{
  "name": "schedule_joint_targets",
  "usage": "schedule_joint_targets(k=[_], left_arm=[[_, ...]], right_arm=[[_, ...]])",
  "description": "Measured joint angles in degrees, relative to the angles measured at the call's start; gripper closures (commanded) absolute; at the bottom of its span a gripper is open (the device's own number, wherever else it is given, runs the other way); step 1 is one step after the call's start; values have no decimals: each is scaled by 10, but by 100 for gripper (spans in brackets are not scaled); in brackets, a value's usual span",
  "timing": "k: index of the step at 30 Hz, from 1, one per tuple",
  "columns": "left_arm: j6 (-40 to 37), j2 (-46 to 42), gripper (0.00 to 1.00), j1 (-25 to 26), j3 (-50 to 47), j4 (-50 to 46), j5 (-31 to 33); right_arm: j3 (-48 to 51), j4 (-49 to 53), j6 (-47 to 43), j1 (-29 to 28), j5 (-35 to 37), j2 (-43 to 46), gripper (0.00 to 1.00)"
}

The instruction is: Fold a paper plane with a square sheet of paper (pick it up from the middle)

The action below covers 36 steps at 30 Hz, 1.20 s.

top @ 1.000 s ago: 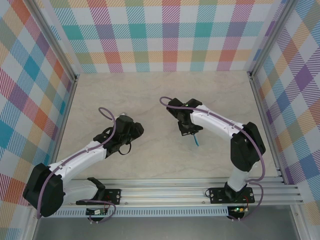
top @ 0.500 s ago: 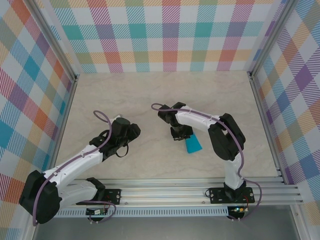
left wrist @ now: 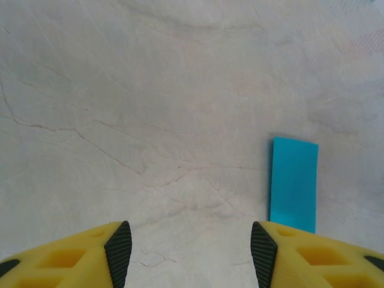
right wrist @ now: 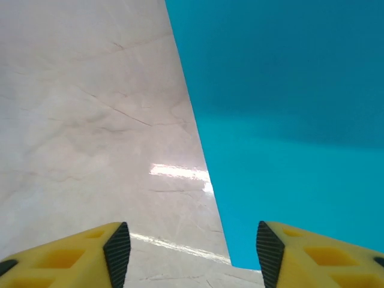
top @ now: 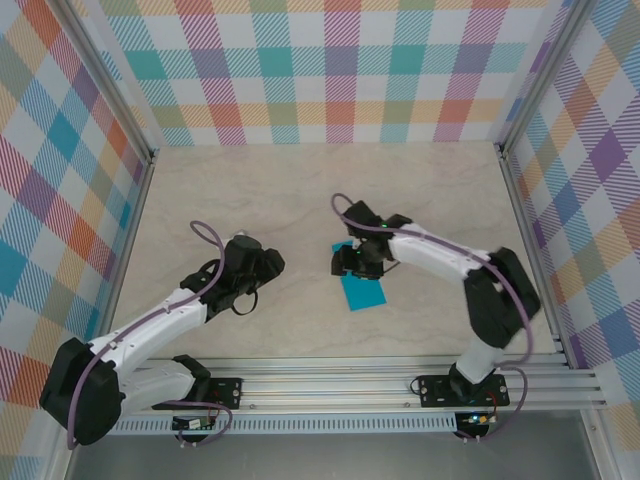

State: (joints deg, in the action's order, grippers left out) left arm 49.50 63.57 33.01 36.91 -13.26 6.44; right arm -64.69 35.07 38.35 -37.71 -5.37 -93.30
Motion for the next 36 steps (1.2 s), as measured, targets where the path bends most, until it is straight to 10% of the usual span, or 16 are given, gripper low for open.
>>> schedule_joint_targets(k=[4, 14, 36], left_arm=[[-11, 48, 40, -2, 8, 14, -46], [-24, 220, 48, 11, 119, 63, -165], [-40, 447, 62, 46, 328, 42, -250]], right_arm=[[110, -74, -12, 55, -34, 101, 54], [191, -195, 2, 77, -158, 35, 83], [247, -320, 131, 47, -159, 26, 71]])
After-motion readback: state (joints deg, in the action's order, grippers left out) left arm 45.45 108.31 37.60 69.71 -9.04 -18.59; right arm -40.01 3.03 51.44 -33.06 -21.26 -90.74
